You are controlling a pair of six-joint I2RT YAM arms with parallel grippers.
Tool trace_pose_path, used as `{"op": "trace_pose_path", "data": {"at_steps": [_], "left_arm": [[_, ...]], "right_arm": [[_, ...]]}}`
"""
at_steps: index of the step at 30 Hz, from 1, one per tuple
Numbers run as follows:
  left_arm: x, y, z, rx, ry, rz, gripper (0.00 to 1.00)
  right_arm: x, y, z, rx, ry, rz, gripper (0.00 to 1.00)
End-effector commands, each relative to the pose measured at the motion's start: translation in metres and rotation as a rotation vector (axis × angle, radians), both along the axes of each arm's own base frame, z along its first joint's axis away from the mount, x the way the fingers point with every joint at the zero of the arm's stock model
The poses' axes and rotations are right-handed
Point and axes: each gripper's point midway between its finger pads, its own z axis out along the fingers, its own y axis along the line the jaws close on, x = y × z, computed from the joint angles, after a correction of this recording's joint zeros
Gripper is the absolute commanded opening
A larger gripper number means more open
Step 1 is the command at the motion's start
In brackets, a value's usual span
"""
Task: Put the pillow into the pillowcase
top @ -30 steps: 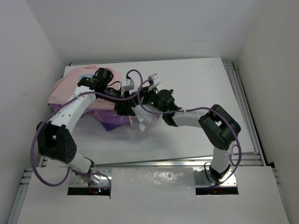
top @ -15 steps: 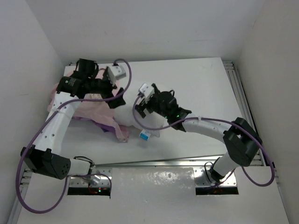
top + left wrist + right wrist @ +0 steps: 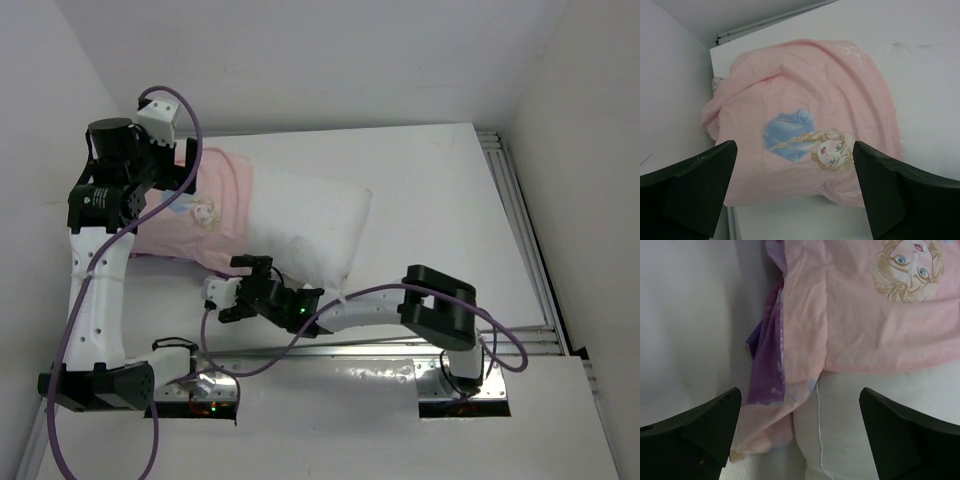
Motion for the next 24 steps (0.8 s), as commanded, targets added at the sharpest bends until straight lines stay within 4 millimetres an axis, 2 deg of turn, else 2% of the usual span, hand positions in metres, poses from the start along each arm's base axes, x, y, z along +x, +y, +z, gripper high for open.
{"op": "trace_pose_path", "data": {"at_steps": [1,4,5,6,7,8,9,10,12,14,16,17,18,20,22,23,24], "left_arm": [[-0.005,0.01,0.012,-0.004,-0.05,0.062,1.0],[-0.005,0.009,0.011,-0.006,-0.048,0.051,1.0],[-0.005,0.008,0.011,-0.008,-0.048,0.048,1.0],[-0.005,0.008,0.012,-0.008,-0.05,0.045,1.0],[-0.005,0.007,0.012,-0.011,-0.05,0.038,1.0],[-0.006,0.006,0.013,-0.01,-0.052,0.036,1.0],[-0.006,0.006,0.016,-0.01,-0.055,0.033,1.0],[-0.008,0.005,0.017,-0.007,-0.058,0.028,1.0],[-0.009,0.005,0.02,-0.004,-0.063,0.023,1.0],[-0.009,0.006,0.02,0.002,-0.06,0.024,1.0],[-0.009,0.006,0.019,0.003,-0.059,0.025,1.0],[-0.008,0.006,0.018,0.004,-0.059,0.026,1.0],[-0.008,0.007,0.017,0.007,-0.057,0.026,1.0],[-0.009,0.009,0.018,0.022,-0.057,0.031,1.0],[-0.012,0.016,0.015,0.054,-0.052,0.058,1.0],[-0.013,0.02,0.013,0.067,-0.047,0.072,1.0],[-0.015,0.027,0.011,0.09,-0.042,0.108,1.0]], "right_arm": [[0.027,0.009,0.029,0.082,-0.016,-0.167,0.99],[0.047,0.011,0.012,0.044,-0.077,-0.281,0.99],[0.059,0.015,0.02,0.054,-0.101,-0.322,0.99],[0.067,0.013,0.013,0.035,-0.111,-0.362,0.99],[0.083,0.002,-0.011,-0.032,-0.118,-0.427,0.99],[0.092,-0.002,-0.022,-0.062,-0.116,-0.457,0.99],[0.101,-0.002,-0.024,-0.089,-0.103,-0.489,0.99],[0.111,-0.009,-0.046,-0.14,-0.091,-0.518,0.99],[0.114,-0.016,-0.058,-0.178,-0.082,-0.531,0.99],[0.113,-0.018,-0.06,-0.174,-0.074,-0.512,0.99],[0.113,-0.02,-0.066,-0.192,-0.063,-0.506,0.93],[0.115,-0.015,-0.061,-0.184,-0.061,-0.503,0.87],[0.116,-0.017,-0.065,-0.209,-0.058,-0.502,0.69],[0.123,-0.017,-0.067,-0.22,-0.029,-0.494,0.44],[0.13,-0.019,-0.062,-0.198,0.036,-0.499,0.05],[0.132,-0.022,-0.061,-0.201,0.066,-0.499,0.0],[0.136,-0.021,-0.063,-0.189,0.123,-0.463,0.0]]}}
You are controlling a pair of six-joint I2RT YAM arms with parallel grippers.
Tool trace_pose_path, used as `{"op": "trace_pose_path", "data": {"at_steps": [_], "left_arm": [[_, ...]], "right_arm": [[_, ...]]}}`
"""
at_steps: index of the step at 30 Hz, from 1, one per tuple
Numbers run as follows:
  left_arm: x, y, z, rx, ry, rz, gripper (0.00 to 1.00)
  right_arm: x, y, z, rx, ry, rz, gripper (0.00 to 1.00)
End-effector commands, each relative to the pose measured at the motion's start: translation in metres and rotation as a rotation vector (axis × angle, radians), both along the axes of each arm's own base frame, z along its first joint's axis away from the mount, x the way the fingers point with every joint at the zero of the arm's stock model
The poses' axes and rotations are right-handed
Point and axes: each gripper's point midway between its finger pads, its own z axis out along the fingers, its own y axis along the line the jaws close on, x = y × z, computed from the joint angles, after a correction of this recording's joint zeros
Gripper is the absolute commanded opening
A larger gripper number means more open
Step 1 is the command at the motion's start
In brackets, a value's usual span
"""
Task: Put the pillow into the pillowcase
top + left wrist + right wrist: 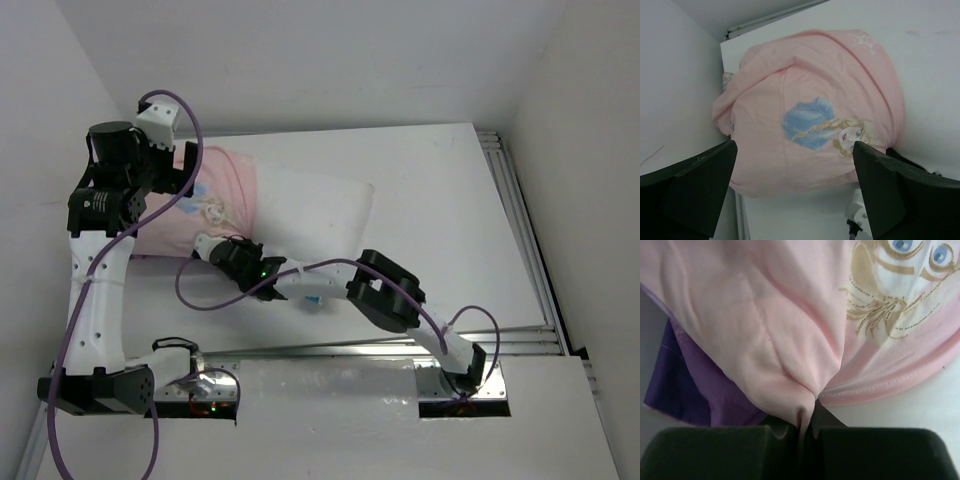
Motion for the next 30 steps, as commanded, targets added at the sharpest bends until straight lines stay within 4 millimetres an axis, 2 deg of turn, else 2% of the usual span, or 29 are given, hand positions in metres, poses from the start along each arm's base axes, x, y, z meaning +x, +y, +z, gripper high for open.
{"op": "trace_pose_path", "data": {"at_steps": [1,4,5,6,8,9,10,11,12,13,14,15,16,17,18,19,20,21,22,23,24,25,26,28,29,30], "left_arm": [[-0.01,0.022,0.01,0.074,-0.039,0.09,1.0],[-0.016,0.033,0.008,0.096,-0.035,0.149,1.0],[-0.018,0.038,0.012,0.101,-0.048,0.173,1.0],[-0.018,0.041,0.015,0.1,-0.057,0.191,1.0],[-0.017,0.049,0.031,0.103,-0.097,0.236,1.0],[-0.016,0.051,0.037,0.104,-0.112,0.25,1.0],[-0.016,0.053,0.052,0.1,-0.151,0.262,1.0],[-0.014,0.056,0.058,0.103,-0.163,0.285,1.0],[-0.015,0.058,0.066,0.103,-0.183,0.297,1.0],[-0.014,0.059,0.084,0.1,-0.223,0.307,1.0],[-0.015,0.062,0.093,0.103,-0.243,0.324,1.0],[-0.015,0.063,0.104,0.104,-0.266,0.331,1.0],[-0.021,0.064,0.131,0.112,-0.325,0.333,1.0],[-0.016,0.064,0.137,0.116,-0.328,0.33,1.0],[-0.016,0.063,0.149,0.117,-0.351,0.324,1.0],[-0.016,0.062,0.17,0.121,-0.389,0.316,1.0],[-0.014,0.057,0.177,0.117,-0.403,0.285,1.0],[-0.013,0.054,0.184,0.121,-0.414,0.261,1.0],[-0.009,0.052,0.194,0.119,-0.435,0.245,1.0],[-0.005,0.047,0.195,0.113,-0.438,0.213,1.0],[-0.001,0.044,0.197,0.114,-0.445,0.196,1.0],[0.008,0.042,0.191,0.113,-0.429,0.178,1.0],[0.015,0.037,0.187,0.107,-0.421,0.147,0.99],[0.035,0.033,0.166,0.099,-0.378,0.112,0.98],[0.041,0.028,0.158,0.088,-0.361,0.082,0.98],[0.053,0.023,0.142,0.071,-0.332,0.049,0.96]], "right_arm": [[0.024,-0.027,-0.009,0.004,0.174,-0.028,0.0],[0.021,-0.021,0.015,0.031,0.266,0.048,0.0],[0.019,-0.018,0.041,0.049,0.29,0.074,0.0],[0.006,-0.006,0.051,0.079,0.357,0.157,0.0],[-0.015,0.008,0.109,0.18,0.438,0.25,0.0],[-0.029,0.014,0.13,0.235,0.475,0.308,0.0],[-0.053,0.024,0.149,0.315,0.563,0.398,0.0],[-0.064,0.025,0.168,0.367,0.585,0.439,0.0],[-0.08,0.021,0.205,0.435,0.591,0.497,0.0],[-0.098,0.021,0.217,0.48,0.653,0.55,0.0],[-0.113,0.013,0.246,0.537,0.672,0.588,0.0],[-0.124,0.009,0.258,0.562,0.695,0.621,0.0],[-0.14,0.006,0.264,0.594,0.761,0.656,0.0],[-0.144,0.001,0.271,0.624,0.783,0.663,0.0],[-0.152,-0.009,0.292,0.669,0.785,0.682,0.0],[-0.16,-0.013,0.294,0.724,0.866,0.691,0.0],[-0.146,-0.023,0.302,0.789,0.901,0.671,0.0],[-0.142,-0.034,0.317,0.859,0.939,0.678,0.0],[-0.133,-0.034,0.323,1.004,1.051,0.655,0.0],[-0.106,-0.054,0.327,1.093,1.108,0.635,0.0],[-0.089,-0.062,0.328,1.173,1.142,0.61,0.0],[-0.071,-0.066,0.318,1.286,1.23,0.563,0.0],[-0.038,-0.082,0.308,1.363,1.227,0.491,0.0],[-0.003,-0.094,0.28,1.461,1.263,0.383,0.0],[0.029,-0.103,0.247,1.496,1.273,0.278,0.0],[0.048,-0.106,0.231,1.526,1.264,0.22,0.0]]}}
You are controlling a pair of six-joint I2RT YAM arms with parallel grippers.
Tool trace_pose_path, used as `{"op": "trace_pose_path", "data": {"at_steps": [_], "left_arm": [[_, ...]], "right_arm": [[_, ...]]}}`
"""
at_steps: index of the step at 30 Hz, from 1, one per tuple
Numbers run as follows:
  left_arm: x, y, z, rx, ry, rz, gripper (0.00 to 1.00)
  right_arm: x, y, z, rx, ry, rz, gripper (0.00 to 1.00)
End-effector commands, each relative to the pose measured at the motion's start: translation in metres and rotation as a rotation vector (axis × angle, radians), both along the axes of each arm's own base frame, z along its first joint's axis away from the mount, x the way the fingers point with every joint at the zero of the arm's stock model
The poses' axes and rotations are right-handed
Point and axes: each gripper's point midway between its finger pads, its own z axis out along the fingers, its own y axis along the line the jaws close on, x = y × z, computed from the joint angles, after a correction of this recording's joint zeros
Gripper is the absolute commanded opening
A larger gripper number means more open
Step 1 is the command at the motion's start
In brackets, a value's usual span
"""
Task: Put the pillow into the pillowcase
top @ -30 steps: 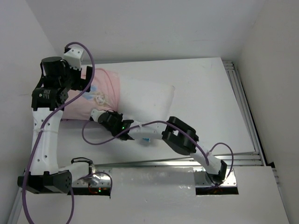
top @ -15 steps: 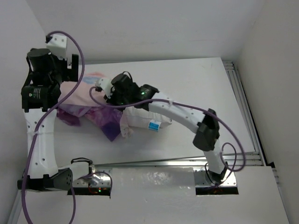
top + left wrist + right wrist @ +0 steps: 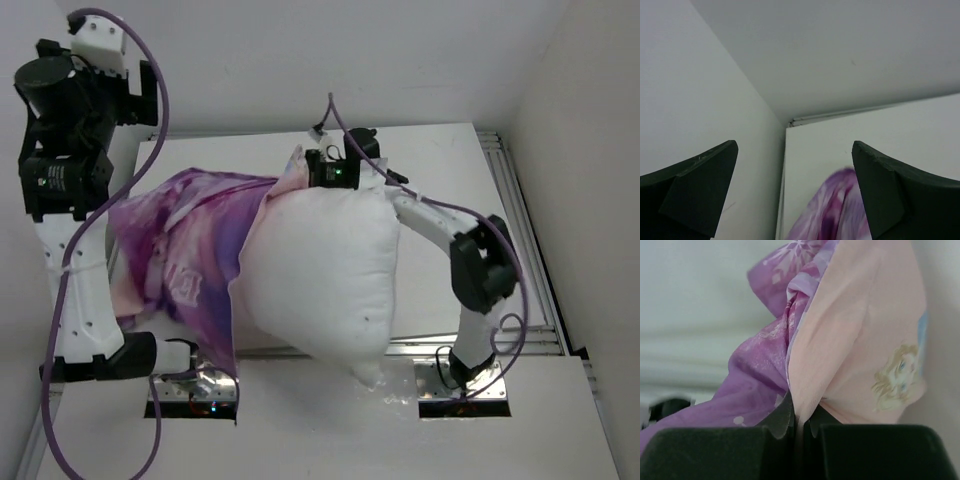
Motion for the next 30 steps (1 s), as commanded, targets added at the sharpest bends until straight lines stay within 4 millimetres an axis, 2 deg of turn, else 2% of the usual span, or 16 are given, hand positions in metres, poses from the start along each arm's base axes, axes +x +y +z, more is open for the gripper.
{"op": "trace_pose_path", "data": {"at_steps": [1,2,5,8,9,11,13,14,15,18,23,25,26,27,28,30], "left_arm": [[0.044,-0.015,-0.05,-0.016,0.114,-0.115,0.95],[0.049,-0.023,-0.058,-0.024,0.126,-0.164,0.94],[0.062,-0.042,-0.083,-0.055,0.179,-0.275,0.89],[0.068,-0.069,-0.111,-0.069,0.255,-0.377,0.83],[0.065,-0.098,-0.131,-0.027,0.322,-0.453,0.82],[0.056,-0.148,-0.182,0.089,0.464,-0.556,0.83],[0.046,-0.174,-0.217,0.165,0.539,-0.611,0.87],[0.044,-0.178,-0.232,0.199,0.565,-0.603,0.88],[0.039,-0.191,-0.256,0.228,0.598,-0.63,0.89],[0.035,-0.199,-0.287,0.291,0.647,-0.633,0.93],[0.055,-0.177,-0.306,0.368,0.644,-0.433,0.93],[0.06,-0.166,-0.306,0.377,0.634,-0.351,0.93],[0.062,-0.167,-0.307,0.362,0.626,-0.341,0.93],[0.061,-0.169,-0.308,0.349,0.622,-0.35,0.93],[0.061,-0.173,-0.31,0.339,0.621,-0.368,0.92],[0.059,-0.178,-0.318,0.332,0.628,-0.403,0.91]], "right_arm": [[0.086,-0.025,0.015,0.221,0.017,-0.198,0.0],[0.112,-0.032,-0.018,0.201,0.06,-0.247,0.0],[0.165,-0.052,-0.053,0.219,0.084,-0.365,0.0],[0.211,-0.074,-0.065,0.195,0.039,-0.46,0.0],[0.229,-0.075,-0.066,0.157,-0.047,-0.462,0.05],[0.241,-0.086,-0.11,-0.026,0.02,-0.466,0.31],[0.241,-0.096,-0.116,-0.079,0.004,-0.467,0.54],[0.248,-0.112,-0.117,-0.101,-0.005,-0.513,0.88],[0.246,-0.127,-0.112,-0.121,-0.019,-0.55,0.99],[0.264,-0.196,-0.107,-0.227,-0.051,-0.733,0.99],[0.246,-0.302,-0.087,-0.638,-0.158,-0.948,0.99],[0.219,-0.309,-0.058,-0.644,-0.21,-0.963,0.99],[0.195,-0.312,-0.086,-0.677,-0.162,-0.943,0.99],[0.185,-0.311,-0.082,-0.643,-0.186,-0.954,0.99],[0.165,-0.311,-0.051,-0.581,-0.243,-0.982,0.99],[0.128,-0.31,-0.083,-0.544,-0.188,-0.988,0.99]]}}
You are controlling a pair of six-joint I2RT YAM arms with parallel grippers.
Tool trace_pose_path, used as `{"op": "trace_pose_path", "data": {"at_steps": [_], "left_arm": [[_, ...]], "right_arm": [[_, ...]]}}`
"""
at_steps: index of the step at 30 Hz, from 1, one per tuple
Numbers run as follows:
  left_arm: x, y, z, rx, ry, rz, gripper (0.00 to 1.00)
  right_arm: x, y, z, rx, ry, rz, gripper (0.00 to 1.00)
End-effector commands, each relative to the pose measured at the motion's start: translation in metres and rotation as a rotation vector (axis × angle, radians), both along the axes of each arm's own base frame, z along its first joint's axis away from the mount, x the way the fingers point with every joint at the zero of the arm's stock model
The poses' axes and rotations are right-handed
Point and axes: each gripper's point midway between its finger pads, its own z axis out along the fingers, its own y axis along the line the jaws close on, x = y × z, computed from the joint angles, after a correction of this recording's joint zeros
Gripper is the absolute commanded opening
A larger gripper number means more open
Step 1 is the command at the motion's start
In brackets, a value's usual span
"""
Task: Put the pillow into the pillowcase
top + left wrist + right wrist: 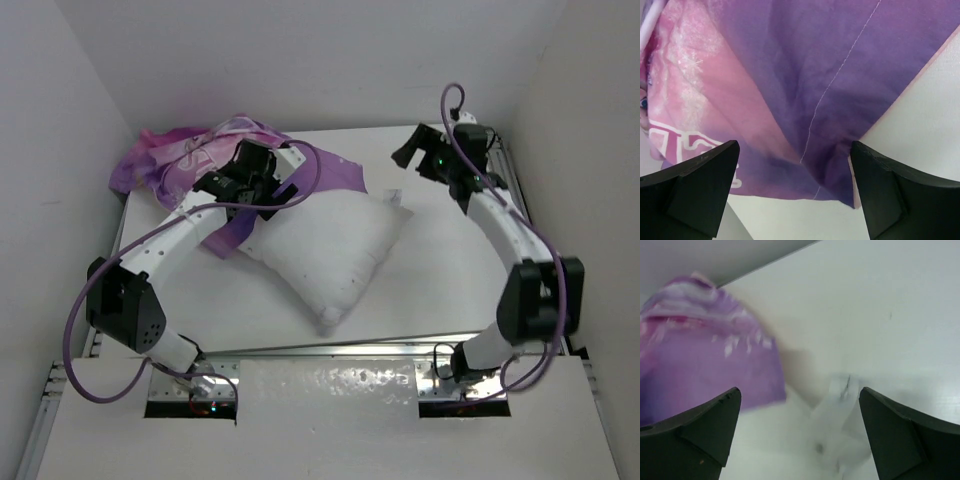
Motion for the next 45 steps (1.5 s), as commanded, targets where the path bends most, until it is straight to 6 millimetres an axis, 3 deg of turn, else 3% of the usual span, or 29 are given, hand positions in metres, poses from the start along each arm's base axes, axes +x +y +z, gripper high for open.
{"op": "trace_pose_path", "data": {"at_steps": [1,2,3,5,6,8,11,12,13,16,19,21,22,23,24,25,26,27,30,34,40,43,45], "left_arm": [[0.008,-0.009,0.003,-0.056,-0.051,-0.002,0.91],[0.004,-0.012,-0.005,-0.055,-0.025,-0.02,0.9],[0.002,-0.016,-0.011,-0.061,-0.002,-0.037,0.87],[-0.002,-0.023,-0.022,-0.081,0.035,-0.056,0.85],[-0.004,-0.026,-0.029,-0.078,0.054,-0.062,0.81],[-0.003,-0.027,-0.033,-0.08,0.062,-0.056,0.73],[0.003,-0.03,-0.025,-0.095,0.053,-0.038,0.3],[0.004,-0.031,-0.02,-0.101,0.047,-0.035,0.1],[0.005,-0.034,-0.014,-0.119,0.043,-0.041,0.04],[0.006,-0.044,0.012,-0.168,0.023,-0.066,0.0],[0.002,-0.048,0.026,-0.178,0.023,-0.103,0.0],[-0.003,-0.054,0.035,-0.19,0.02,-0.146,0.0],[-0.006,-0.056,0.043,-0.184,0.012,-0.178,0.0],[-0.01,-0.061,0.053,-0.198,0.001,-0.215,0.0],[-0.015,-0.067,0.059,-0.215,0.001,-0.259,0.0],[-0.019,-0.071,0.066,-0.211,-0.003,-0.299,0.0],[-0.024,-0.077,0.07,-0.222,0.003,-0.339,0.0],[-0.027,-0.08,0.071,-0.217,0.01,-0.359,0.0],[-0.037,-0.089,0.062,-0.179,0.05,-0.427,0.0],[-0.059,-0.109,0.056,-0.212,0.135,-0.548,0.0],[-0.107,-0.159,0.083,-0.317,0.188,-0.817,0.0],[-0.131,-0.18,0.126,-0.449,0.184,-0.969,0.0],[-0.138,-0.187,0.143,-0.505,0.182,-1.008,0.0]], "right_arm": [[-0.06,0.008,-0.019,0.0,-0.013,0.015,0.99],[-0.076,0.009,0.0,0.036,-0.077,0.017,0.99],[-0.095,0.012,-0.024,0.087,-0.04,0.008,0.99],[-0.12,0.022,-0.028,0.147,-0.047,0.044,0.99],[-0.14,0.025,-0.035,0.174,-0.038,0.043,0.99],[-0.161,0.034,-0.047,0.172,-0.006,0.061,0.99],[-0.188,0.045,-0.059,0.202,0.008,0.088,0.99],[-0.194,0.05,-0.061,0.251,-0.004,0.092,0.99],[-0.197,0.056,-0.062,0.286,-0.007,0.107,0.99],[-0.208,0.082,-0.071,0.391,0.002,0.191,0.99],[-0.217,0.108,-0.093,0.438,0.054,0.261,0.99],[-0.212,0.124,-0.089,0.479,0.015,0.305,0.99],[-0.21,0.13,-0.109,0.514,0.084,0.295,0.99],[-0.204,0.142,-0.085,0.576,-0.006,0.365,0.99],[-0.201,0.151,-0.079,0.616,-0.025,0.395,0.9],[-0.196,0.158,-0.09,0.64,0.006,0.406,0.77],[-0.188,0.17,-0.053,0.722,-0.11,0.47,0.61],[-0.184,0.175,-0.042,0.76,-0.15,0.485,0.28],[-0.171,0.188,0.0,0.842,-0.302,0.542,0.01],[-0.158,0.191,0.047,0.803,-0.49,0.552,0.0],[-0.147,0.18,0.096,0.71,-0.718,0.42,0.0],[-0.137,0.17,0.102,0.742,-0.743,0.329,0.0],[-0.132,0.172,0.096,0.724,-0.732,0.301,0.0]]}}
